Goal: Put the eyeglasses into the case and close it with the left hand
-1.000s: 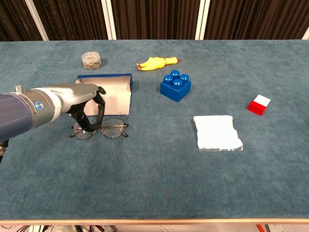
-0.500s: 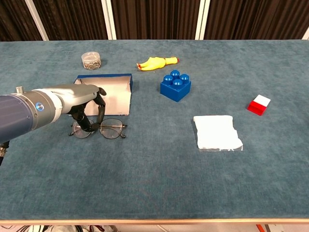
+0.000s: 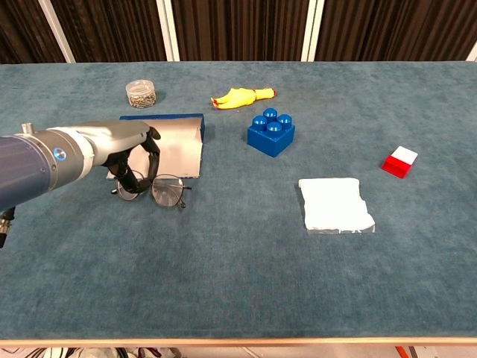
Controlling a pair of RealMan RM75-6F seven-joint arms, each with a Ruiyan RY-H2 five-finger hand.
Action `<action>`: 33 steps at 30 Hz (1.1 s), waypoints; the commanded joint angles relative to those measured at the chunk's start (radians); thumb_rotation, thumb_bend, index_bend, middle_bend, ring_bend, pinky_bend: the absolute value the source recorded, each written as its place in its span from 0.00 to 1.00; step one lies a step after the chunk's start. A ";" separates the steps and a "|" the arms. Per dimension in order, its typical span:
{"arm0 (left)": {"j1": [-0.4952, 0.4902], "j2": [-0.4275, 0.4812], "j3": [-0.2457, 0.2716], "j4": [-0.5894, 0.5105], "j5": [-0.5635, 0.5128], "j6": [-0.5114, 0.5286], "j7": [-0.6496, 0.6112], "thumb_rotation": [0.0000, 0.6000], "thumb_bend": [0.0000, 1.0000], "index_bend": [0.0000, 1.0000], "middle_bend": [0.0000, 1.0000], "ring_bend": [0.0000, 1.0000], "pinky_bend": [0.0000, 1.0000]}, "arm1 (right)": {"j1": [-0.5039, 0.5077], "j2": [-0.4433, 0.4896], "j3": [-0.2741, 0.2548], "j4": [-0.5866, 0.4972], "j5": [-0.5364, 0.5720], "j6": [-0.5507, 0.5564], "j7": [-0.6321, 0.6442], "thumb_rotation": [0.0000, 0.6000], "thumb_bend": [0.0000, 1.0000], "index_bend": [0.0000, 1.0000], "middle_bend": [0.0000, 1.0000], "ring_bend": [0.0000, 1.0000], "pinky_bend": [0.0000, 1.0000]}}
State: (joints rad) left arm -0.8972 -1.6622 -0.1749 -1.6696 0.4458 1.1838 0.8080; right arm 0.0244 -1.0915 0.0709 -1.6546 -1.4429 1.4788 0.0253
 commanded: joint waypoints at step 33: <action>-0.167 -0.181 -0.203 0.441 -0.162 -0.025 0.110 1.00 0.44 0.59 0.03 0.00 0.00 | 0.001 0.002 -0.002 -0.007 0.008 -0.010 -0.006 1.00 0.03 0.00 0.00 0.02 0.19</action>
State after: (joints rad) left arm -1.0510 -1.8221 -0.3594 -1.2647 0.2990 1.1740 0.9156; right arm 0.0253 -1.0895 0.0689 -1.6614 -1.4347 1.4692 0.0194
